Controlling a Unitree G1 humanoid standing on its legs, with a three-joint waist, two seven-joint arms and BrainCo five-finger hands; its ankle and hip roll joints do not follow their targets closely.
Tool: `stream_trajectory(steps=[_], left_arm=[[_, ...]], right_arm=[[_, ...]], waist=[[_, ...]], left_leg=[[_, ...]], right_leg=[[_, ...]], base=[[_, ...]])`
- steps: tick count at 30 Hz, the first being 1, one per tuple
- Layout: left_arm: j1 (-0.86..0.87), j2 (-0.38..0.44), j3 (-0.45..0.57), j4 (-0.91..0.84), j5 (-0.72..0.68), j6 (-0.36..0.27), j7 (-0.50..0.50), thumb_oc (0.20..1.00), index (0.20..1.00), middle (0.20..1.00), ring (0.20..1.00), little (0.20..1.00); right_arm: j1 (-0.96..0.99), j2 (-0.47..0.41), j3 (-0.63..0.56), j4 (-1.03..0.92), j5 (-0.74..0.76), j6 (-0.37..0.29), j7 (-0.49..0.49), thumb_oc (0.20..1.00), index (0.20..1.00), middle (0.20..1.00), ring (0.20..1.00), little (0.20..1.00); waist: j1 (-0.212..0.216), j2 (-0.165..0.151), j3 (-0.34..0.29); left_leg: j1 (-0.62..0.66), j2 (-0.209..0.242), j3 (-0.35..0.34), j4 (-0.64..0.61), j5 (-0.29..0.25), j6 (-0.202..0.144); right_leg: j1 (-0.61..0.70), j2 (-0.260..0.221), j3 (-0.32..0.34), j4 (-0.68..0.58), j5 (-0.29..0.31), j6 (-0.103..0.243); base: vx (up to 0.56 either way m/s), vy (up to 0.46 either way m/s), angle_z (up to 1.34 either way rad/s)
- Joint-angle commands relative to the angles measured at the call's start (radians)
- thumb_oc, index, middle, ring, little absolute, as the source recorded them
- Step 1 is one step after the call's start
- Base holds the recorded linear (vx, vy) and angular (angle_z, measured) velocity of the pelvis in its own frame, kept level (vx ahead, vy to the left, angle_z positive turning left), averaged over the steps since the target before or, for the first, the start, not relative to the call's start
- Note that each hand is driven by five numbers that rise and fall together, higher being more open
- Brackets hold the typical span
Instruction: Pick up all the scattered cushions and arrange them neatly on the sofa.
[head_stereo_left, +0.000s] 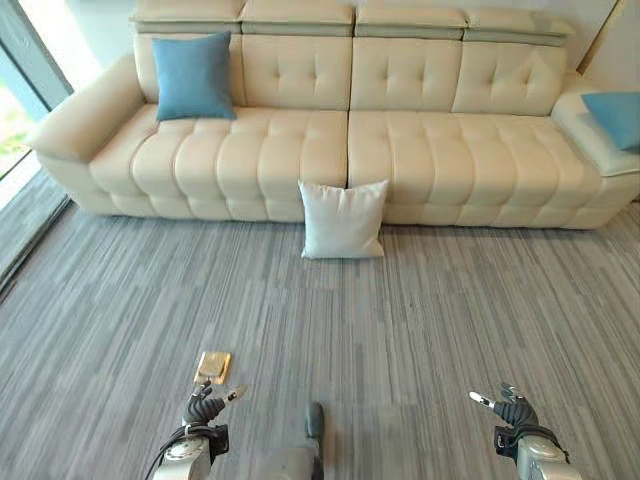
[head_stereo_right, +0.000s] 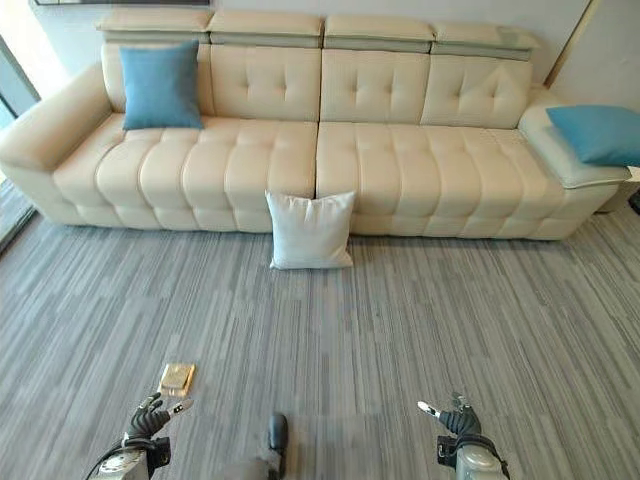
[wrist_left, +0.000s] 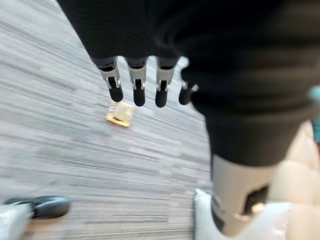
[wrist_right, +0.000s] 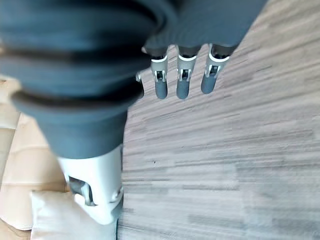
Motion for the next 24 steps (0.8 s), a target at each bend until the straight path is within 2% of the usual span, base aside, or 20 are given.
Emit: stream_trajectory(steps=[1, 2, 3, 5, 6, 7, 8, 9, 10, 11, 12, 13, 14, 16, 18, 19, 21, 23, 24], left_arm=[[-0.006, 0.058, -0.019, -0.068, 0.029, -0.024, 0.007, 1.000, 1.000, 1.000, 1.000, 1.000], [-0.006, 0.057, -0.018, -0.072, 0.023, -0.022, 0.009, 1.000, 1.000, 1.000, 1.000, 1.000], [-0.006, 0.056, -0.019, -0.076, 0.022, -0.019, 0.010, 1.000, 1.000, 1.000, 1.000, 1.000], [-0.015, 0.053, -0.022, -0.080, 0.018, -0.016, 0.008, 1.000, 1.000, 1.000, 1.000, 1.000], [-0.023, 0.050, -0.028, -0.075, 0.016, -0.018, 0.007, 1.000, 1.000, 1.000, 1.000, 1.000], [-0.024, 0.050, -0.028, -0.074, 0.016, -0.018, 0.007, 1.000, 1.000, 1.000, 1.000, 1.000], [-0.027, 0.047, -0.029, -0.075, 0.015, -0.018, 0.005, 1.000, 1.000, 1.000, 1.000, 1.000], [-0.034, 0.043, -0.032, -0.076, 0.011, -0.020, 0.002, 1.000, 1.000, 1.000, 1.000, 1.000], [-0.034, 0.043, -0.032, -0.076, 0.011, -0.020, 0.002, 1.000, 1.000, 1.000, 1.000, 1.000], [-0.046, 0.040, -0.030, -0.070, 0.017, -0.019, 0.000, 1.000, 1.000, 1.000, 1.000, 1.000], [-0.051, 0.044, -0.026, -0.074, 0.020, -0.019, -0.002, 1.000, 1.000, 1.000, 1.000, 1.000], [-0.058, 0.043, -0.020, -0.072, 0.021, -0.022, -0.005, 1.000, 1.000, 1.000, 1.000, 1.000], [-0.058, 0.044, -0.020, -0.072, 0.021, -0.022, -0.005, 1.000, 1.000, 1.000, 1.000, 1.000], [-0.055, 0.046, -0.013, -0.086, 0.031, -0.030, -0.015, 1.000, 1.000, 1.000, 1.000, 1.000], [-0.041, 0.038, -0.022, -0.093, 0.034, -0.032, -0.024, 1.000, 1.000, 1.000, 1.000, 1.000], [-0.032, 0.033, -0.021, -0.104, 0.030, -0.029, -0.026, 1.000, 1.000, 1.000, 1.000, 1.000], [-0.025, 0.022, -0.024, -0.102, 0.021, -0.027, -0.023, 1.000, 1.000, 1.000, 1.000, 1.000], [-0.019, 0.013, -0.025, -0.100, -0.002, -0.028, -0.022, 1.000, 1.000, 1.000, 1.000, 1.000], [-0.019, 0.013, -0.025, -0.100, -0.002, -0.027, -0.022, 1.000, 1.000, 1.000, 1.000, 1.000]], right_arm=[[-0.043, -0.029, 0.009, -0.022, -0.017, -0.023, -0.005, 1.000, 1.000, 1.000, 1.000, 1.000], [-0.045, -0.028, 0.008, -0.022, -0.018, -0.022, -0.009, 1.000, 1.000, 1.000, 1.000, 1.000], [-0.046, -0.024, 0.007, -0.018, -0.019, -0.019, -0.011, 1.000, 1.000, 1.000, 1.000, 1.000], [-0.050, -0.022, 0.006, 0.000, -0.019, -0.016, -0.011, 1.000, 1.000, 1.000, 1.000, 1.000], [-0.051, -0.021, 0.004, 0.014, -0.015, -0.015, -0.011, 1.000, 1.000, 1.000, 1.000, 1.000], [-0.051, -0.021, 0.004, 0.014, -0.015, -0.015, -0.011, 1.000, 1.000, 1.000, 1.000, 1.000], [-0.050, -0.021, 0.001, 0.016, -0.013, -0.015, -0.012, 1.000, 1.000, 1.000, 1.000, 1.000], [-0.054, -0.017, -0.004, 0.030, -0.004, -0.016, -0.017, 1.000, 1.000, 1.000, 1.000, 1.000], [-0.054, -0.017, -0.004, 0.030, -0.004, -0.016, -0.017, 1.000, 1.000, 1.000, 1.000, 1.000], [-0.055, -0.015, -0.011, 0.044, 0.005, -0.015, -0.021, 1.000, 1.000, 1.000, 1.000, 1.000], [-0.053, -0.019, -0.014, 0.044, 0.002, -0.014, -0.022, 1.000, 1.000, 1.000, 1.000, 1.000], [-0.054, -0.018, -0.019, 0.052, 0.003, -0.014, -0.023, 1.000, 1.000, 1.000, 1.000, 1.000], [-0.055, -0.018, -0.019, 0.052, 0.003, -0.014, -0.023, 1.000, 1.000, 1.000, 1.000, 1.000], [-0.050, -0.029, -0.031, 0.047, -0.009, -0.009, -0.021, 1.000, 1.000, 1.000, 1.000, 1.000], [-0.026, -0.036, -0.033, 0.036, -0.010, -0.010, -0.009, 1.000, 1.000, 1.000, 1.000, 1.000], [-0.023, -0.041, -0.036, 0.033, -0.008, -0.006, -0.006, 1.000, 1.000, 1.000, 1.000, 1.000], [-0.025, -0.053, -0.033, 0.030, -0.009, -0.007, -0.006, 1.000, 1.000, 1.000, 1.000, 1.000], [-0.038, -0.064, -0.021, 0.033, -0.005, -0.007, -0.002, 1.000, 1.000, 1.000, 1.000, 1.000], [-0.038, -0.063, -0.021, 0.033, -0.005, -0.008, -0.002, 1.000, 1.000, 1.000, 1.000, 1.000]], waist=[[0.032, -0.026, -0.001], [0.031, -0.024, 0.009], [0.027, -0.020, 0.018], [0.018, -0.005, 0.034], [0.014, 0.004, 0.042], [0.014, 0.005, 0.041], [0.011, 0.012, 0.044], [0.006, 0.019, 0.050], [0.007, 0.021, 0.049], [0.000, 0.016, 0.051], [-0.001, 0.012, 0.050], [-0.002, 0.008, 0.049], [-0.001, 0.007, 0.049], [-0.005, 0.008, 0.036], [-0.018, 0.015, 0.013], [-0.018, 0.016, 0.010], [-0.023, 0.032, 0.001], [-0.021, 0.046, 0.001], [-0.020, 0.045, 0.000]], left_leg=[[0.079, 0.011, 0.014, -0.004, -0.114, -0.048], [0.104, 0.005, 0.023, -0.004, -0.126, -0.036], [0.127, 0.003, 0.031, -0.007, -0.139, -0.029], [0.169, 0.013, 0.034, -0.020, -0.156, -0.028], [0.187, 0.019, 0.036, -0.021, -0.162, -0.031], [0.186, 0.020, 0.036, -0.021, -0.161, -0.031], [0.203, 0.028, 0.040, -0.023, -0.169, -0.037], [0.229, 0.036, 0.047, -0.023, -0.192, -0.049], [0.229, 0.039, 0.048, -0.022, -0.192, -0.049], [0.260, 0.033, 0.049, -0.025, -0.212, -0.064], [0.271, 0.032, 0.055, -0.026, -0.220, -0.072], [0.296, 0.033, 0.059, -0.026, -0.234, -0.085], [0.296, 0.033, 0.060, -0.026, -0.234, -0.085], [0.341, 0.035, 0.062, -0.009, -0.252, -0.103], [0.380, 0.050, 0.026, 0.035, -0.262, -0.115], [0.380, 0.056, 0.030, 0.072, -0.263, -0.121], [0.374, 0.078, 0.024, 0.160, -0.211, -0.151], [0.318, 0.102, 0.023, 0.341, -0.092, -0.196], [0.314, 0.101, 0.023, 0.344, -0.092, -0.195]], right_leg=[[-0.136, -0.060, 0.031, 0.185, 0.311, 0.031], [-0.164, -0.084, 0.015, 0.258, 0.337, 0.029], [-0.194, -0.094, 0.009, 0.305, 0.328, 0.023], [-0.281, -0.067, 0.002, 0.323, 0.248, 0.007], [-0.310, -0.056, -0.017, 0.285, 0.207, 0.003], [-0.311, -0.055, -0.017, 0.284, 0.208, 0.002], [-0.326, -0.045, -0.038, 0.218, 0.186, 0.001], [-0.345, -0.015, -0.058, 0.033, 0.179, 0.015], [-0.343, -0.013, -0.059, 0.027, 0.183, 0.014], [-0.337, 0.029, -0.042, -0.250, 0.233, 0.049], [-0.341, 0.036, -0.040, -0.313, 0.255, 0.064], [-0.347, 0.050, -0.061, -0.429, 0.287, 0.083], [-0.344, 0.050, -0.061, -0.437, 0.292, 0.083], [-0.379, 0.046, -0.104, -0.448, 0.280, 0.097], [-0.326, 0.049, -0.096, -0.448, 0.292, 0.079], [-0.311, 0.048, -0.098, -0.447, 0.316, 0.069], [-0.283, 0.058, -0.113, -0.416, 0.296, 0.044], [-0.244, 0.069, -0.122, -0.389, 0.256, 0.010], [-0.246, 0.068, -0.121, -0.391, 0.258, 0.010]], base=[[0.29, 0.262, -0.10], [0.30, 0.248, -0.07], [0.31, 0.217, -0.21], [0.29, 0.139, -0.04], [0.18, 0.065, 0.01], [0.20, 0.046, -0.16], [0.31, 0.003, -0.10], [0.31, 0.004, 0.05], [0.44, -0.066, -0.09], [0.36, -0.080, -0.26], [0.53, -0.130, -0.38], [0.29, -0.074, -0.18], [0.45, -0.121, -0.01], [0.60, -0.153, 0.03], [0.67, -0.191, 0.23], [0.65, -0.217, 0.51], [0.59, -0.243, 0.33], [0.44, -0.212, 0.18], [0.43, -0.270, 0.11]])
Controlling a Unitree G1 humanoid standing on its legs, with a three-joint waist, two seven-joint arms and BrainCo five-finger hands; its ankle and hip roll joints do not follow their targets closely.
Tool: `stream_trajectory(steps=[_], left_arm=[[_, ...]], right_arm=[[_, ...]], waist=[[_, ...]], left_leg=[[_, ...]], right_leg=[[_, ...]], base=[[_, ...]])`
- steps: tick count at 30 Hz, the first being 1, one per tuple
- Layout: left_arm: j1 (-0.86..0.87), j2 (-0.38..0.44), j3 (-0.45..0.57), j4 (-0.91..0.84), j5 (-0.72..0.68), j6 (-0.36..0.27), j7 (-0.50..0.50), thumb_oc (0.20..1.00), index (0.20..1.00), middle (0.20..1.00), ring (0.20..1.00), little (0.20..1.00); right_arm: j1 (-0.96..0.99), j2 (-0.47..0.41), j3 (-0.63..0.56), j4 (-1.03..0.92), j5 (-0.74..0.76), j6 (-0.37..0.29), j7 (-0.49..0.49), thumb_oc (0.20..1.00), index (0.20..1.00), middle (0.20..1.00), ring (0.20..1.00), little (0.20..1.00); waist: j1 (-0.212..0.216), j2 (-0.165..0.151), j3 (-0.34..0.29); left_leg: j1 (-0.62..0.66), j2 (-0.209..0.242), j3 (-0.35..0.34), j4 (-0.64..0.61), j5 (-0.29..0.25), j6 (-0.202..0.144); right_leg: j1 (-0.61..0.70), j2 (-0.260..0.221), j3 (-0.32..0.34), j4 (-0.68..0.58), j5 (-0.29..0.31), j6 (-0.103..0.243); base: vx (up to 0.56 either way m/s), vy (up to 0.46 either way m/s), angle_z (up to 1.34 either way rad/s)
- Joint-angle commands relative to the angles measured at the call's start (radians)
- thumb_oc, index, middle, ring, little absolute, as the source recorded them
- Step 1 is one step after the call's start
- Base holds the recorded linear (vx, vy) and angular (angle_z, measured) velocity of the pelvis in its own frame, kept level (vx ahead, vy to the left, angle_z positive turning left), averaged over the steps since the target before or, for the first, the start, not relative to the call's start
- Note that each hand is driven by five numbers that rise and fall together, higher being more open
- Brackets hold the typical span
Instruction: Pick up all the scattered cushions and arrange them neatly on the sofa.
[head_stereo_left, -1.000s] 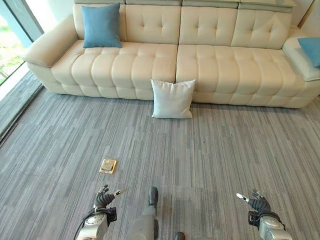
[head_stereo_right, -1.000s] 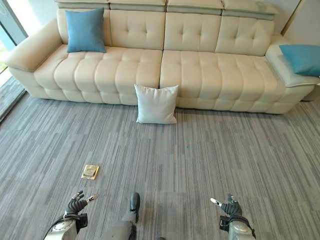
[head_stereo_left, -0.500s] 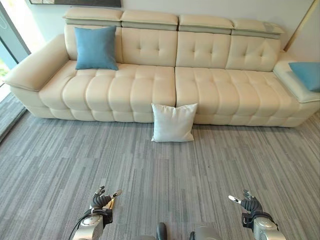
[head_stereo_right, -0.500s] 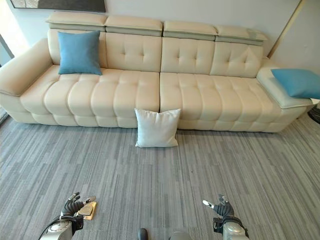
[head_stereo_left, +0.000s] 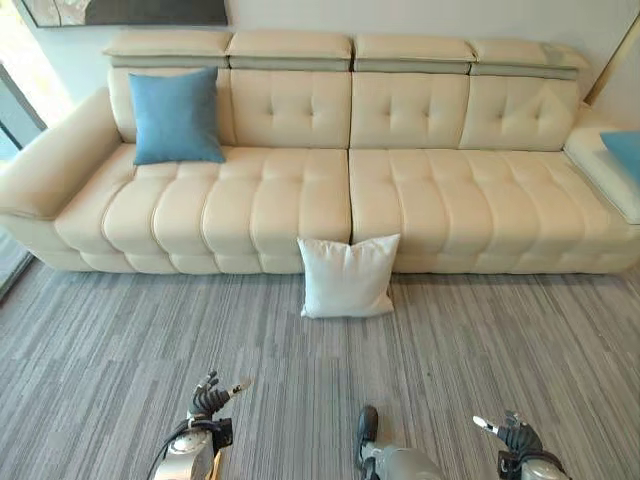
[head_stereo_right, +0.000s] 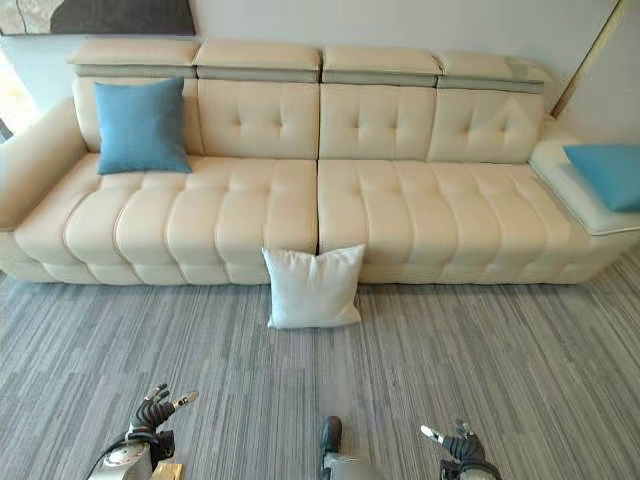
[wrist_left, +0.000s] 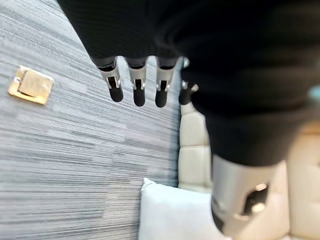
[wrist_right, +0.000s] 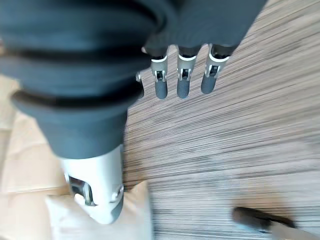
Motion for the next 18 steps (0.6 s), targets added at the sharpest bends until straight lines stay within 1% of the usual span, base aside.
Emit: stream_trajectory(steps=[1, 2, 3, 4, 5, 6, 7, 8, 9, 10, 11, 12, 13, 14, 15, 16, 17, 18], left_arm=[[-0.042, 0.043, -0.026, -0.085, -0.006, -0.043, 0.004, 1.000, 1.000, 1.000, 1.000, 1.000], [-0.043, 0.043, -0.032, -0.088, -0.006, -0.041, 0.005, 1.000, 1.000, 1.000, 1.000, 1.000], [-0.048, 0.044, -0.034, -0.086, -0.011, -0.041, 0.007, 1.000, 1.000, 1.000, 1.000, 1.000], [-0.062, 0.039, -0.047, -0.077, -0.013, -0.037, 0.013, 1.000, 1.000, 1.000, 1.000, 1.000], [-0.062, 0.039, -0.047, -0.077, -0.013, -0.037, 0.013, 1.000, 1.000, 1.000, 1.000, 1.000], [-0.061, 0.038, -0.048, -0.075, -0.012, -0.036, 0.011, 1.000, 1.000, 1.000, 1.000, 1.000], [-0.057, 0.039, -0.049, -0.071, -0.009, -0.035, 0.011, 1.000, 1.000, 1.000, 1.000, 1.000], [-0.057, 0.039, -0.049, -0.071, -0.009, -0.035, 0.011, 1.000, 1.000, 1.000, 1.000, 1.000], [-0.044, 0.040, -0.052, -0.081, -0.004, -0.028, 0.007, 1.000, 1.000, 1.000, 1.000, 1.000], [-0.038, 0.040, -0.051, -0.078, 0.000, -0.025, 0.008, 1.000, 1.000, 1.000, 1.000, 1.000], [-0.028, 0.042, -0.051, -0.082, 0.008, -0.022, 0.007, 1.000, 1.000, 1.000, 1.000, 1.000], [-0.016, 0.045, -0.049, -0.088, 0.021, -0.014, -0.001, 1.000, 1.000, 1.000, 1.000, 1.000], [-0.016, 0.045, -0.049, -0.089, 0.021, -0.014, -0.001, 1.000, 1.000, 1.000, 1.000, 1.000], [-0.010, 0.049, -0.042, -0.085, 0.032, -0.010, -0.003, 1.000, 1.000, 1.000, 1.000, 1.000], [-0.009, 0.049, -0.042, -0.085, 0.032, -0.010, -0.003, 1.000, 1.000, 1.000, 1.000, 1.000], [-0.006, 0.052, -0.039, -0.084, 0.036, -0.008, -0.005, 1.000, 1.000, 1.000, 1.000, 1.000], [0.015, 0.051, -0.023, -0.078, 0.031, -0.007, -0.004, 1.000, 1.000, 1.000, 1.000, 1.000], [0.015, 0.051, -0.023, -0.078, 0.031, -0.007, -0.004, 1.000, 1.000, 1.000, 1.000, 1.000]], right_arm=[[-0.082, -0.064, 0.025, -0.040, 0.014, -0.034, 0.004, 1.000, 1.000, 1.000, 1.000, 1.000], [-0.082, -0.068, 0.026, -0.047, 0.016, -0.035, 0.002, 1.000, 1.000, 1.000, 1.000, 1.000], [-0.084, -0.071, 0.029, -0.045, 0.019, -0.033, -0.002, 1.000, 1.000, 1.000, 1.000, 1.000], [-0.095, -0.076, 0.029, -0.039, 0.024, -0.029, -0.016, 1.000, 1.000, 1.000, 1.000, 1.000], [-0.095, -0.076, 0.029, -0.038, 0.024, -0.029, -0.016, 1.000, 1.000, 1.000, 1.000, 1.000], [-0.095, -0.076, 0.028, -0.039, 0.026, -0.028, -0.017, 1.000, 1.000, 1.000, 1.000, 1.000], [-0.093, -0.076, 0.028, -0.042, 0.028, -0.031, -0.019, 1.000, 1.000, 1.000, 1.000, 1.000], [-0.093, -0.076, 0.028, -0.042, 0.028, -0.031, -0.019, 1.000, 1.000, 1.000, 1.000, 1.000], [-0.091, -0.077, 0.032, -0.045, 0.022, -0.027, -0.016, 1.000, 1.000, 1.000, 1.000, 1.000], [-0.087, -0.077, 0.035, -0.046, 0.018, -0.027, -0.017, 1.000, 1.000, 1.000, 1.000, 1.000], [-0.082, -0.078, 0.038, -0.049, 0.011, -0.027, -0.017, 1.000, 1.000, 1.000, 1.000, 1.000], [-0.078, -0.079, 0.040, -0.055, 0.001, -0.024, -0.016, 1.000, 1.000, 1.000, 1.000, 1.000], [-0.078, -0.079, 0.040, -0.056, 0.001, -0.024, -0.016, 1.000, 1.000, 1.000, 1.000, 1.000], [-0.076, -0.078, 0.041, -0.062, -0.007, -0.024, -0.016, 1.000, 1.000, 1.000, 1.000, 1.000], [-0.076, -0.078, 0.041, -0.062, -0.007, -0.024, -0.016, 1.000, 1.000, 1.000, 1.000, 1.000], [-0.078, -0.077, 0.042, -0.057, -0.011, -0.022, -0.014, 1.000, 1.000, 1.000, 1.000, 1.000], [-0.075, -0.073, 0.046, -0.068, -0.023, -0.013, -0.005, 1.000, 1.000, 1.000, 1.000, 1.000], [-0.075, -0.073, 0.046, -0.068, -0.023, -0.013, -0.005, 1.000, 1.000, 1.000, 1.000, 1.000]], waist=[[0.011, 0.027, 0.042], [0.017, 0.022, 0.056], [0.019, 0.018, 0.061], [0.035, 0.003, 0.087], [0.034, 0.003, 0.087], [0.035, 0.000, 0.090], [0.036, -0.008, 0.089], [0.035, -0.009, 0.088], [0.038, -0.010, 0.086], [0.034, -0.008, 0.080], [0.034, -0.002, 0.075], [0.035, 0.008, 0.070], [0.034, 0.007, 0.071], [0.028, 0.014, 0.068], [0.028, 0.013, 0.068], [0.027, 0.015, 0.065], [0.036, 0.017, 0.049], [0.036, 0.018, 0.048]], left_leg=[[-0.113, 0.118, 0.015, 0.197, 0.299, -0.101], [-0.149, 0.120, 0.019, 0.256, 0.303, -0.099], [-0.168, 0.135, 0.035, 0.291, 0.299, -0.085], [-0.288, 0.118, 0.037, 0.285, 0.223, -0.055], [-0.288, 0.118, 0.036, 0.286, 0.222, -0.055], [-0.314, 0.113, 0.042, 0.273, 0.206, -0.049], [-0.344, 0.100, 0.053, 0.198, 0.168, -0.034], [-0.345, 0.099, 0.053, 0.196, 0.169, -0.033], [-0.337, 0.074, 0.042, 0.027, 0.154, -0.017], [-0.329, 0.068, 0.032, -0.095, 0.168, -0.016], [-0.332, 0.068, 0.017, -0.213, 0.214, -0.022], [-0.335, 0.065, -0.009, -0.341, 0.272, -0.037], [-0.330, 0.064, -0.010, -0.348, 0.276, -0.037], [-0.380, 0.062, 0.000, -0.368, 0.274, -0.058], [-0.380, 0.061, 0.000, -0.368, 0.274, -0.058], [-0.384, 0.064, 0.018, -0.368, 0.283, -0.064], [-0.353, 0.069, 0.039, -0.368, 0.289, -0.051], [-0.355, 0.069, 0.038, -0.368, 0.289, -0.051]], right_leg=[[0.019, 0.017, 0.006, 0.028, -0.148, 0.097], [0.038, 0.018, 0.014, 0.028, -0.163, 0.084], [0.053, 0.024, 0.024, 0.028, -0.181, 0.071], [0.099, 0.013, 0.039, 0.025, -0.208, 0.057], [0.100, 0.013, 0.038, 0.026, -0.210, 0.057], [0.112, 0.009, 0.040, 0.021, -0.212, 0.058], [0.126, 0.004, 0.040, 0.012, -0.217, 0.064], [0.124, 0.003, 0.040, 0.011, -0.216, 0.064], [0.152, -0.002, 0.044, 0.013, -0.226, 0.072], [0.149, -0.002, 0.042, 0.013, -0.234, 0.075], [0.166, 0.003, 0.037, 0.011, -0.240, 0.077], [0.197, 0.018, 0.035, 0.015, -0.258, 0.072], [0.198, 0.018, 0.035, 0.015, -0.259, 0.072], [0.227, 0.026, 0.034, 0.020, -0.273, 0.073], [0.227, 0.025, 0.035, 0.020, -0.274, 0.073], [0.242, 0.028, 0.038, 0.024, -0.280, 0.074], [0.278, 0.030, 0.063, 0.033, -0.306, 0.081], [0.277, 0.031, 0.063, 0.033, -0.305, 0.081]], base=[[0.38, -0.272, -0.05], [0.54, -0.367, -0.03], [0.55, -0.361, -0.15], [0.47, -0.288, -0.09], [0.39, -0.223, -0.15], [0.19, -0.067, 0.03], [0.19, -0.067, -0.09], [0.34, -0.049, -0.14], [0.33, -0.004, -0.28], [0.46, -0.004, -0.21], [0.46, 0.013, -0.21], [0.36, 0.006, -0.07], [0.46, 0.030, -0.07], [0.23, 0.025, -0.12], [0.35, 0.045, -0.10], [0.44, 0.108, -0.06], [0.43, 0.107, 0.03], [0.45, 0.138, -0.03]])
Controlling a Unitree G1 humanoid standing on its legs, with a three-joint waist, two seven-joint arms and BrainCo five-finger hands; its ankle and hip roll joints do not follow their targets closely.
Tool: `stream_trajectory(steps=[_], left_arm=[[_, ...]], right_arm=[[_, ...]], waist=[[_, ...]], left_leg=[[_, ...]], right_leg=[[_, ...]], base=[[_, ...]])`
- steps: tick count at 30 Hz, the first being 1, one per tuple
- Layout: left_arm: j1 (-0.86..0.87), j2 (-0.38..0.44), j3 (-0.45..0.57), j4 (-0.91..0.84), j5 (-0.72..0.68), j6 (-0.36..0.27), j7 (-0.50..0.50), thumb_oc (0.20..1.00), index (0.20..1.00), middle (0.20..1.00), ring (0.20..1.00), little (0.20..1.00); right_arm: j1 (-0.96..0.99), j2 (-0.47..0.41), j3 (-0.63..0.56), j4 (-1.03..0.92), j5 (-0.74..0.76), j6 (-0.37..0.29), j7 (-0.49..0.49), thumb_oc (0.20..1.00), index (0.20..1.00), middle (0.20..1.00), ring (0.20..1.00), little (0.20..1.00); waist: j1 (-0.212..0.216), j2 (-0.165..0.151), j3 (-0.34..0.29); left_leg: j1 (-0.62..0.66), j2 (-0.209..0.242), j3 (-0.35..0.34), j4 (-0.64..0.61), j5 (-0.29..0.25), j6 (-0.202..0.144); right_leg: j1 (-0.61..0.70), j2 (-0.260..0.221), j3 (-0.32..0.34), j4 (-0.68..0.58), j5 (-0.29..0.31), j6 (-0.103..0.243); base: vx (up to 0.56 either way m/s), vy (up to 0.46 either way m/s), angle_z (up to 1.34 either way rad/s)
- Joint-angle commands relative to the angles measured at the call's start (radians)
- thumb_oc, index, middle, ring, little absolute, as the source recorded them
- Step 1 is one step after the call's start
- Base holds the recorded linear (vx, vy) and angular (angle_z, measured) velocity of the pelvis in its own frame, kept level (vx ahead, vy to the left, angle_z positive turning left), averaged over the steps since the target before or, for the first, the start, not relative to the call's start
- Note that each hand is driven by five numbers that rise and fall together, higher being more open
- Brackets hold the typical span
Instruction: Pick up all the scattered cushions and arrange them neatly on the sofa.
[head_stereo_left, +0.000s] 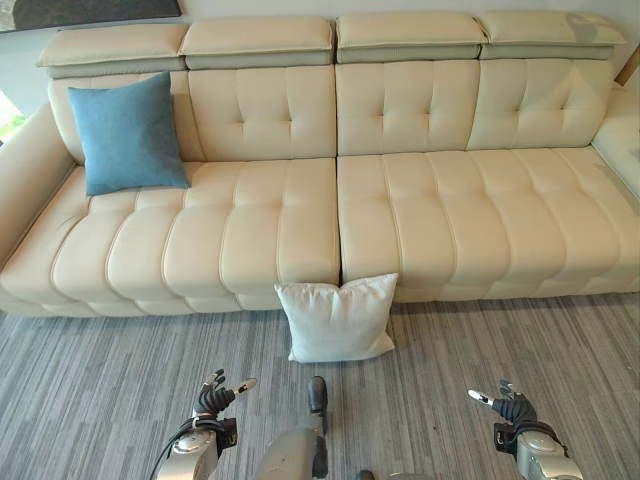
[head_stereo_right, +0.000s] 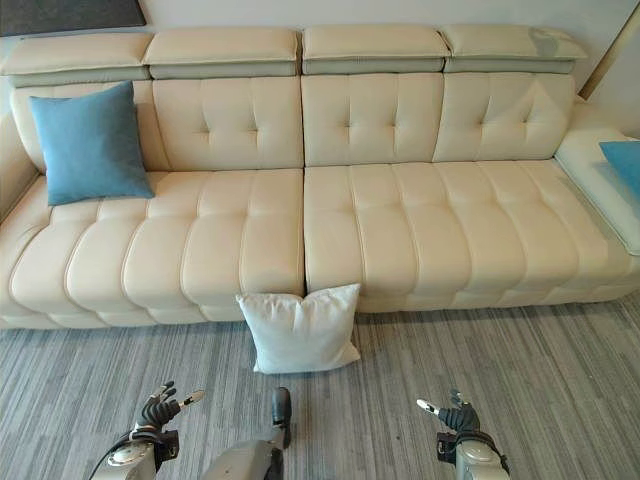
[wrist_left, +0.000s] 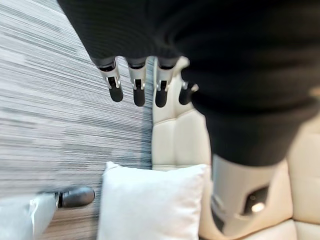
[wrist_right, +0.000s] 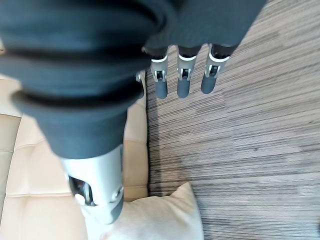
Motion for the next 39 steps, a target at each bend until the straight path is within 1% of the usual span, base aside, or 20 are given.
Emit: stream_trajectory(steps=[1, 3, 4, 7, 9, 10, 11, 13, 14, 15, 17, 19, 22, 27, 30, 31, 32, 33, 34, 39], left_arm=[[0.011, 0.020, 0.007, -0.029, 0.031, -0.018, 0.004, 1.000, 1.000, 1.000, 1.000, 1.000], [0.019, 0.017, 0.006, -0.017, 0.030, -0.018, 0.002, 1.000, 1.000, 1.000, 1.000, 1.000], [0.023, 0.020, 0.011, -0.014, 0.030, -0.017, 0.004, 1.000, 1.000, 1.000, 1.000, 1.000], [0.017, 0.035, 0.018, -0.022, 0.018, -0.020, 0.013, 1.000, 1.000, 1.000, 1.000, 1.000], [0.004, 0.041, 0.012, -0.022, 0.019, -0.020, 0.018, 1.000, 1.000, 1.000, 1.000, 1.000], [-0.007, 0.043, 0.011, -0.018, 0.022, -0.022, 0.020, 1.000, 1.000, 1.000, 1.000, 1.000], [-0.026, 0.048, 0.009, -0.009, 0.023, -0.026, 0.021, 1.000, 1.000, 1.000, 1.000, 1.000], [-0.026, 0.048, 0.009, -0.008, 0.023, -0.026, 0.021, 1.000, 1.000, 1.000, 1.000, 1.000], [-0.031, 0.047, 0.006, -0.004, 0.024, -0.030, 0.021, 1.000, 1.000, 1.000, 1.000, 1.000], [-0.036, 0.049, 0.005, 0.007, 0.023, -0.030, 0.021, 1.000, 1.000, 1.000, 1.000, 1.000], [-0.033, 0.052, 0.014, 0.014, 0.029, -0.031, 0.024, 1.000, 1.000, 1.000, 1.000, 1.000], [-0.028, 0.047, 0.019, 0.061, 0.042, -0.026, 0.023, 1.000, 1.000, 1.000, 1.000, 1.000], [-0.042, 0.031, 0.016, 0.139, 0.049, -0.024, 0.017, 1.000, 1.000, 1.000, 1.000, 1.000], [-0.082, 0.025, 0.014, 0.268, 0.042, -0.023, 0.024, 1.000, 1.000, 1.000, 1.000, 1.000], [-0.213, 0.046, 0.002, 0.413, 0.003, -0.037, 0.065, 1.000, 1.000, 1.000, 1.000, 1.000], [-0.270, 0.055, -0.001, 0.445, -0.023, -0.043, 0.076, 1.000, 1.000, 1.000, 1.000, 1.000], [-0.378, 0.080, -0.018, 0.500, -0.063, -0.054, 0.098, 1.000, 1.000, 1.000, 1.000, 1.000], [-0.378, 0.080, -0.018, 0.500, -0.063, -0.054, 0.098, 1.000, 1.000, 1.000, 1.000, 1.000], [-0.471, 0.105, -0.040, 0.535, -0.093, -0.059, 0.123, 1.000, 1.000, 1.000, 1.000, 1.000], [-0.638, 0.118, -0.072, 0.578, -0.158, -0.075, 0.178, 1.000, 1.000, 1.000, 1.000, 1.000]], right_arm=[[-0.028, -0.045, -0.006, -0.042, -0.033, -0.018, 0.004, 1.000, 1.000, 1.000, 1.000, 1.000], [-0.025, -0.040, -0.006, -0.038, -0.041, -0.019, 0.008, 1.000, 1.000, 1.000, 1.000, 1.000], [-0.023, -0.031, -0.007, -0.038, -0.043, -0.019, 0.011, 1.000, 1.000, 1.000, 1.000, 1.000], [-0.034, -0.015, 0.002, -0.045, -0.046, -0.023, 0.015, 1.000, 1.000, 1.000, 1.000, 1.000], [-0.036, -0.004, 0.005, -0.049, -0.045, -0.020, 0.010, 1.000, 1.000, 1.000, 1.000, 1.000], [-0.041, -0.001, 0.007, -0.042, -0.042, -0.021, 0.008, 1.000, 1.000, 1.000, 1.000, 1.000], [-0.051, 0.005, 0.009, -0.028, -0.036, -0.018, 0.005, 1.000, 1.000, 1.000, 1.000, 1.000], [-0.052, 0.005, 0.009, -0.028, -0.036, -0.018, 0.005, 1.000, 1.000, 1.000, 1.000, 1.000], [-0.049, 0.009, 0.009, -0.030, -0.033, -0.017, 0.005, 1.000, 1.000, 1.000, 1.000, 1.000], [-0.051, 0.011, 0.012, -0.029, -0.031, -0.017, 0.004, 1.000, 1.000, 1.000, 1.000, 1.000], [-0.046, 0.016, 0.008, -0.029, -0.034, -0.015, 0.001, 1.000, 1.000, 1.000, 1.000, 1.000], [-0.034, 0.020, 0.007, -0.014, -0.043, -0.014, -0.001, 1.000, 1.000, 1.000, 1.000, 1.000], [-0.035, 0.015, 0.020, 0.009, -0.053, -0.011, 0.006, 1.000, 1.000, 1.000, 1.000, 1.000], [-0.056, -0.007, 0.020, 0.056, -0.061, -0.009, -0.012, 1.000, 1.000, 1.000, 1.000, 1.000], [-0.185, -0.032, 0.054, 0.155, -0.057, -0.016, -0.058, 1.000, 1.000, 1.000, 1.000, 1.000], [-0.247, -0.041, 0.055, 0.187, -0.030, -0.021, -0.071, 1.000, 1.000, 1.000, 1.000, 1.000], [-0.365, -0.061, 0.071, 0.256, 0.001, -0.027, -0.100, 1.000, 1.000, 1.000, 1.000, 1.000], [-0.365, -0.061, 0.071, 0.256, 0.001, -0.027, -0.100, 1.000, 1.000, 1.000, 1.000, 1.000], [-0.468, -0.081, 0.086, 0.319, 0.023, -0.027, -0.130, 1.000, 1.000, 1.000, 1.000, 1.000], [-0.659, -0.097, 0.107, 0.384, 0.086, -0.039, -0.188, 1.000, 1.000, 1.000, 1.000, 1.000]], waist=[[0.024, 0.016, -0.033], [0.026, 0.008, -0.059], [0.033, 0.002, -0.066], [0.035, -0.001, -0.025], [0.026, 0.003, -0.005], [0.024, 0.011, 0.001], [0.023, 0.027, 0.012], [0.023, 0.028, 0.011], [0.019, 0.036, 0.012], [0.018, 0.036, 0.012], [0.022, 0.035, 0.008], [0.028, 0.026, 0.001], [0.020, 0.017, -0.017], [0.010, 0.023, -0.015], [0.012, 0.034, 0.062], [0.012, 0.031, 0.090], [0.012, 0.027, 0.137], [0.012, 0.027, 0.135], [0.007, 0.027, 0.153], [-0.002, 0.037, 0.196]], left_leg=[[0.081, 0.068, -0.005, -0.039, -0.032, -0.156], [0.108, 0.057, 0.004, -0.039, -0.041, -0.140], [0.136, 0.048, 0.017, -0.039, -0.064, -0.118], [0.205, 0.041, 0.053, -0.039, -0.106, -0.071], [0.230, 0.041, 0.049, -0.039, -0.122, -0.064], [0.240, 0.047, 0.050, -0.039, -0.130, -0.065], [0.253, 0.064, 0.048, -0.039, -0.139, -0.072], [0.252, 0.066, 0.048, -0.039, -0.139, -0.072], [0.258, 0.073, 0.039, -0.039, -0.143, -0.078], [0.259, 0.076, 0.036, -0.039, -0.147, -0.081], [0.266, 0.080, 0.036, -0.039, -0.155, -0.084], [0.284, 0.079, 0.032, -0.039, -0.169, -0.088], [0.285, 0.085, 0.020, -0.039, -0.169, -0.100], [0.250, 0.096, -0.001, -0.039, -0.161, -0.109], [0.146, 0.103, -0.009, -0.037, -0.130, -0.112], [0.071, 0.102, -0.011, 0.013, -0.135, -0.109], [-0.088, 0.093, -0.016, 0.137, -0.151, -0.107], [-0.091, 0.093, -0.016, 0.138, -0.152, -0.107], [-0.239, 0.089, -0.025, 0.236, -0.168, -0.107], [-0.508, 0.085, -0.029, 0.379, -0.198, -0.106]], right_leg=[[-0.146, -0.027, 0.024, 0.071, -0.010, -0.009], [-0.147, -0.051, 0.028, 0.123, -0.022, 0.009], [-0.170, -0.074, 0.025, 0.228, -0.004, 0.033], [-0.354, -0.139, 0.053, 0.597, 0.139, 0.085], [-0.439, -0.148, 0.069, 0.695, 0.128, 0.071], [-0.472, -0.147, 0.069, 0.679, 0.100, 0.055], [-0.475, -0.154, 0.044, 0.548, 0.065, 0.038], [-0.475, -0.152, 0.043, 0.544, 0.068, 0.038], [-0.474, -0.140, 0.059, 0.412, 0.061, 0.036], [-0.467, -0.124, 0.097, 0.281, 0.086, 0.047], [-0.473, -0.132, 0.130, 0.167, 0.143, 0.064], [-0.442, -0.142, 0.090, 0.102, 0.160, 0.077], [-0.403, -0.133, 0.083, 0.059, 0.172, 0.065], [-0.411, -0.136, 0.038, 0.065, 0.165, 0.060], [-0.547, -0.145, 0.034, 0.146, 0.148, 0.047], [-0.623, -0.155, 0.039, 0.199, 0.142, 0.042], [-0.765, -0.169, 0.042, 0.293, 0.131, 0.030], [-0.768, -0.169, 0.043, 0.294, 0.131, 0.030], [-0.882, -0.182, 0.046, 0.356, 0.117, 0.023], [-1.141, -0.205, 0.078, 0.501, 0.092, 0.015]], base=[[0.26, 0.108, -0.33], [0.44, 0.191, -0.47], [0.42, 0.225, -0.11], [0.17, 0.191, -0.15], [0.11, 0.120, 0.02], [0.19, 0.065, 0.24], [0.14, 0.030, 0.08], [0.09, -0.020, 0.10], [0.14, -0.081, 0.05], [0.18, -0.110, 0.06], [0.11, -0.086, -0.06], [0.18, -0.150, -0.07], [0.20, -0.182, 0.17], [0.05, -0.100, 0.26], [-0.18, -0.050, 0.14], [-0.41, -0.061, 0.06], [-0.32, -0.050, 0.04], [-0.30, -0.074, 0.20], [-0.10, -0.032, 0.29], [-0.03, 0.022, 0.32]])
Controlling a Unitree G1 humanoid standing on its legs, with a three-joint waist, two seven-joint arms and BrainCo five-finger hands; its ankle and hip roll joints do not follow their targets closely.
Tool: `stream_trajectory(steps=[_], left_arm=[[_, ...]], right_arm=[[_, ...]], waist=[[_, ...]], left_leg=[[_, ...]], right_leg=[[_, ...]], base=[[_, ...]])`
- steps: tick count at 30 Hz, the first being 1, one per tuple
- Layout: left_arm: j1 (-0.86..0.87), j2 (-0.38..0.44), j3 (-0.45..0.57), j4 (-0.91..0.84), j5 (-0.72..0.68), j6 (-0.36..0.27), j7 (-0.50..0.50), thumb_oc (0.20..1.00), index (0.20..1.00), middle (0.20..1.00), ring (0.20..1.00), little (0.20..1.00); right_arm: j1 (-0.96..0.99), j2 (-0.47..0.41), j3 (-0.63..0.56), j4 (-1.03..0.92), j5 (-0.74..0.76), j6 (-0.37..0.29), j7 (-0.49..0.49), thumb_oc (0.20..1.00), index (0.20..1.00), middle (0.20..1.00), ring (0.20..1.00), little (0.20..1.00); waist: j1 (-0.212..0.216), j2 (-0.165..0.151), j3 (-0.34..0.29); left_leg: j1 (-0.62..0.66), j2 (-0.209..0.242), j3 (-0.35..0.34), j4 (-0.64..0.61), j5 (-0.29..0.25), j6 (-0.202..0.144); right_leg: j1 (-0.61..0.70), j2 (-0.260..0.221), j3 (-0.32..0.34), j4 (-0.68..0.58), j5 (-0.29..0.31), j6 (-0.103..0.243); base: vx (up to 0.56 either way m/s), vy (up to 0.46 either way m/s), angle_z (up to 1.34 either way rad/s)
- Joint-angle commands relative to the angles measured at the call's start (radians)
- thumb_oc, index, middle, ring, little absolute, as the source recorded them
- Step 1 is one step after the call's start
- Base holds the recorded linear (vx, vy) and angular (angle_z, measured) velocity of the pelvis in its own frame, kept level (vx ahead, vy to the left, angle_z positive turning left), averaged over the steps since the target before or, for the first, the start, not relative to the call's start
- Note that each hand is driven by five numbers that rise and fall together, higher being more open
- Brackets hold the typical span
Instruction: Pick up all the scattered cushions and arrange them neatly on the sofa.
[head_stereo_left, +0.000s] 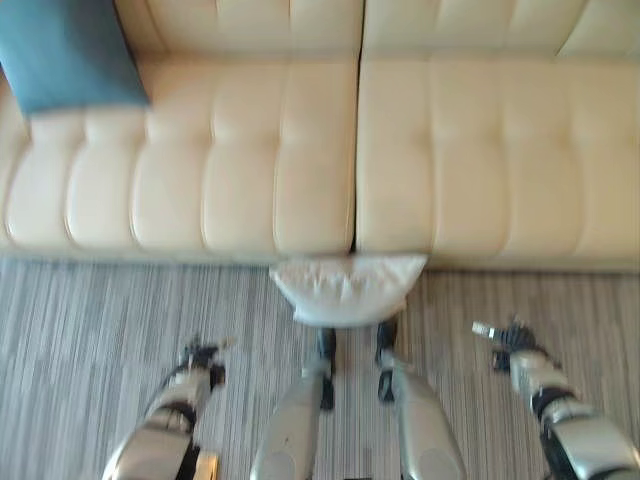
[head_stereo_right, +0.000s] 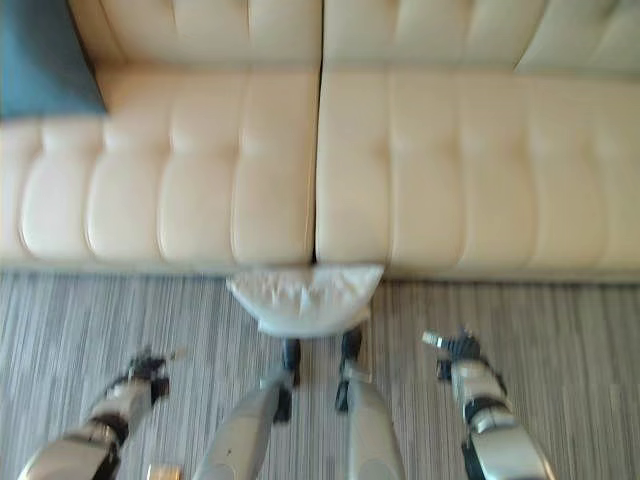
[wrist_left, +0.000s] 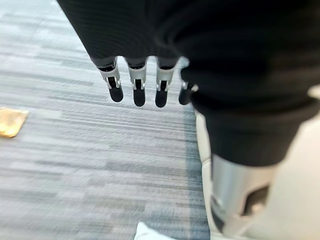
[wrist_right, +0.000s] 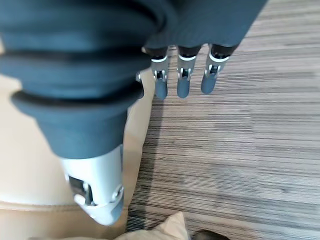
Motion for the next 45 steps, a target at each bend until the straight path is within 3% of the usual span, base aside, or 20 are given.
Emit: stream_trajectory(steps=[1, 6, 10, 17, 18, 19, 20, 21, 25, 28, 30, 34, 35, 37, 38, 41, 43, 45], left_arm=[[0.063, 0.005, 0.005, 0.034, -0.069, -0.022, 0.056, 1.000, 1.000, 1.000, 1.000, 1.000], [-0.103, 0.041, -0.074, 0.005, -0.071, -0.042, 0.098, 1.000, 1.000, 1.000, 1.000, 1.000], [-0.247, 0.058, -0.139, -0.092, -0.076, -0.084, 0.148, 1.000, 1.000, 1.000, 1.000, 1.000], [-0.545, -0.031, -0.326, -0.212, -0.033, -0.137, 0.208, 1.000, 1.000, 1.000, 1.000, 1.000], [-0.545, -0.031, -0.325, -0.212, -0.032, -0.136, 0.208, 1.000, 1.000, 1.000, 1.000, 1.000], [-0.557, -0.100, -0.343, -0.252, -0.059, -0.153, 0.189, 0.231, 0.231, 0.231, 0.231, 0.231], [-0.556, -0.100, -0.343, -0.252, -0.059, -0.153, 0.189, 0.231, 0.231, 0.231, 0.231, 0.231], [-0.543, -0.186, -0.354, -0.303, -0.134, -0.178, 0.157, 0.200, 0.200, 0.200, 0.200, 0.200], [-0.511, -0.309, -0.352, -0.366, -0.217, -0.205, 0.140, 0.200, 0.200, 0.200, 0.200, 0.200], [-0.433, -0.365, -0.328, -0.469, -0.269, -0.222, 0.131, 0.200, 0.200, 0.200, 0.200, 0.200], [-0.406, -0.364, -0.325, -0.494, -0.259, -0.219, 0.129, 0.200, 0.200, 0.200, 0.200, 0.200], [-0.252, -0.348, -0.295, -0.618, -0.256, -0.207, 0.113, 0.200, 0.200, 0.200, 0.200, 0.200], [-0.156, -0.320, -0.285, -0.703, -0.244, -0.192, 0.104, 0.200, 0.200, 0.200, 0.200, 0.200], [-0.081, -0.303, -0.277, -0.760, -0.246, -0.188, 0.090, 0.200, 0.200, 0.200, 0.200, 0.200], [0.045, -0.271, -0.264, -0.850, -0.224, -0.167, 0.081, 0.200, 0.200, 0.200, 0.200, 0.200], [0.113, -0.262, -0.259, -0.900, -0.219, -0.156, 0.069, 0.200, 0.200, 0.200, 0.200, 0.200], [0.355, -0.200, -0.213, -1.031, -0.173, -0.122, 0.023, 0.200, 0.200, 0.200, 0.200, 0.200], [0.458, -0.170, -0.188, -1.073, -0.150, -0.107, 0.005, 0.200, 0.200, 0.200, 0.200, 0.200]], right_arm=[[0.070, -0.015, 0.044, -0.003, 0.068, -0.027, -0.063, 1.000, 1.000, 1.000, 1.000, 1.000], [-0.079, -0.033, 0.054, -0.002, 0.167, -0.068, -0.123, 1.000, 1.000, 1.000, 1.000, 1.000], [-0.163, -0.026, 0.079, -0.124, 0.259, -0.149, -0.152, 1.000, 1.000, 1.000, 1.000, 1.000], [-0.448, 0.042, 0.285, -0.279, 0.217, -0.243, -0.204, 1.000, 1.000, 1.000, 1.000, 1.000], [-0.449, 0.042, 0.285, -0.279, 0.216, -0.243, -0.205, 0.564, 0.564, 0.564, 0.564, 0.564], [-0.475, 0.075, 0.303, -0.287, 0.202, -0.246, -0.204, 0.200, 0.200, 0.200, 0.200, 0.200], [-0.475, 0.075, 0.303, -0.287, 0.202, -0.246, -0.204, 0.200, 0.200, 0.200, 0.200, 0.200], [-0.480, 0.126, 0.300, -0.317, 0.222, -0.259, -0.193, 0.200, 0.200, 0.200, 0.200, 0.200], [-0.448, 0.194, 0.259, -0.346, 0.257, -0.278, -0.182, 0.200, 0.200, 0.200, 0.200, 0.200], [-0.348, 0.242, 0.209, -0.438, 0.286, -0.306, -0.169, 0.200, 0.200, 0.200, 0.200, 0.200], [-0.318, 0.247, 0.200, -0.461, 0.286, -0.303, -0.163, 0.200, 0.200, 0.200, 0.200, 0.200], [-0.134, 0.260, 0.178, -0.587, 0.277, -0.283, -0.124, 0.200, 0.200, 0.200, 0.200, 0.200], [-0.031, 0.261, 0.173, -0.671, 0.275, -0.274, -0.092, 0.200, 0.200, 0.200, 0.200, 0.200], [0.047, 0.252, 0.174, -0.720, 0.255, -0.259, -0.074, 0.200, 0.200, 0.200, 0.200, 0.200], [0.173, 0.254, 0.172, -0.813, 0.257, -0.243, -0.041, 0.200, 0.200, 0.200, 0.200, 0.200], [0.243, 0.250, 0.172, -0.856, 0.252, -0.232, -0.023, 0.200, 0.200, 0.200, 0.200, 0.200], [0.454, 0.239, 0.158, -0.958, 0.262, -0.199, 0.063, 0.200, 0.200, 0.200, 0.200, 0.200], [0.538, 0.218, 0.143, -1.000, 0.243, -0.176, 0.093, 0.200, 0.200, 0.200, 0.200, 0.200]], waist=[[-0.008, 0.010, -0.109], [-0.024, -0.001, -0.087], [-0.030, -0.008, -0.071], [-0.043, -0.015, -0.067], [-0.043, -0.015, -0.069], [-0.042, -0.016, -0.080], [-0.042, -0.016, -0.083], [-0.041, -0.015, -0.091], [-0.043, -0.015, -0.132], [-0.039, -0.014, -0.165], [-0.038, -0.014, -0.159], [-0.027, -0.018, -0.149], [-0.023, -0.019, -0.150], [-0.024, -0.023, -0.153], [-0.020, -0.024, -0.161], [-0.019, -0.023, -0.160], [-0.003, -0.023, -0.224], [0.002, -0.020, -0.257]], left_leg=[[-0.072, 0.050, -0.001, 0.066, -0.056, -0.061], [-0.324, 0.056, 0.001, 0.225, -0.102, -0.055], [-0.502, 0.048, -0.003, 0.354, -0.136, -0.046], [-0.759, 0.033, -0.010, 0.543, -0.167, -0.046], [-0.763, 0.033, -0.009, 0.544, -0.167, -0.046], [-0.768, 0.028, -0.009, 0.537, -0.163, -0.047], [-0.770, 0.028, -0.010, 0.536, -0.162, -0.047], [-0.743, 0.023, -0.008, 0.500, -0.153, -0.052], [-0.699, 0.015, -0.011, 0.420, -0.124, -0.059], [-0.572, 0.017, -0.021, 0.289, -0.090, -0.071], [-0.521, 0.018, -0.026, 0.254, -0.080, -0.070], [-0.291, 0.022, -0.038, 0.099, -0.048, -0.076], [-0.183, 0.021, -0.041, 0.036, -0.037, -0.075], [-0.108, 0.023, -0.045, -0.007, -0.032, -0.077], [0.010, 0.023, -0.045, -0.072, -0.021, -0.078], [0.088, 0.026, -0.046, -0.112, -0.011, -0.079], [0.315, 0.031, -0.040, -0.249, 0.007, -0.075], [0.408, 0.030, -0.034, -0.310, 0.012, -0.069]], right_leg=[[-0.090, -0.034, 0.059, 0.097, -0.134, 0.070], [-0.341, -0.038, 0.105, 0.246, -0.164, 0.060], [-0.525, -0.031, 0.128, 0.373, -0.190, 0.056], [-0.778, -0.030, 0.147, 0.552, -0.228, 0.050], [-0.782, -0.030, 0.148, 0.553, -0.229, 0.051], [-0.787, -0.028, 0.145, 0.545, -0.225, 0.053], [-0.788, -0.028, 0.144, 0.544, -0.224, 0.053], [-0.760, -0.022, 0.139, 0.508, -0.216, 0.057], [-0.720, -0.010, 0.134, 0.438, -0.194, 0.067], [-0.598, -0.004, 0.122, 0.329, -0.165, 0.078], [-0.548, -0.004, 0.118, 0.293, -0.156, 0.080], [-0.321, -0.003, 0.098, 0.144, -0.129, 0.091], [-0.210, -0.002, 0.083, 0.078, -0.118, 0.095], [-0.133, 0.002, 0.078, 0.034, -0.112, 0.100], [-0.006, 0.001, 0.064, -0.040, -0.096, 0.105], [0.076, 0.000, 0.052, -0.082, -0.086, 0.109], [0.326, 0.006, 0.025, -0.238, -0.045, 0.132], [0.413, 0.006, 0.025, -0.287, -0.024, 0.144]], base=[[0.03, 0.025, 0.11], [0.05, -0.003, 0.04], [0.08, -0.006, -0.02], [0.08, -0.029, -0.01], [0.05, -0.009, 0.04], [0.00, 0.000, 0.00], [-0.01, -0.016, -0.04], [0.00, 0.000, 0.00], [-0.04, -0.008, 0.07], [-0.10, 0.005, 0.03], [-0.08, 0.014, -0.09], [-0.06, 0.029, -0.07], [-0.02, 0.017, -0.07], [0.04, 0.030, -0.13], [0.07, 0.041, -0.10], [0.09, 0.042, -0.01], [0.29, 0.154, 0.05], [0.20, 0.135, -0.07]])
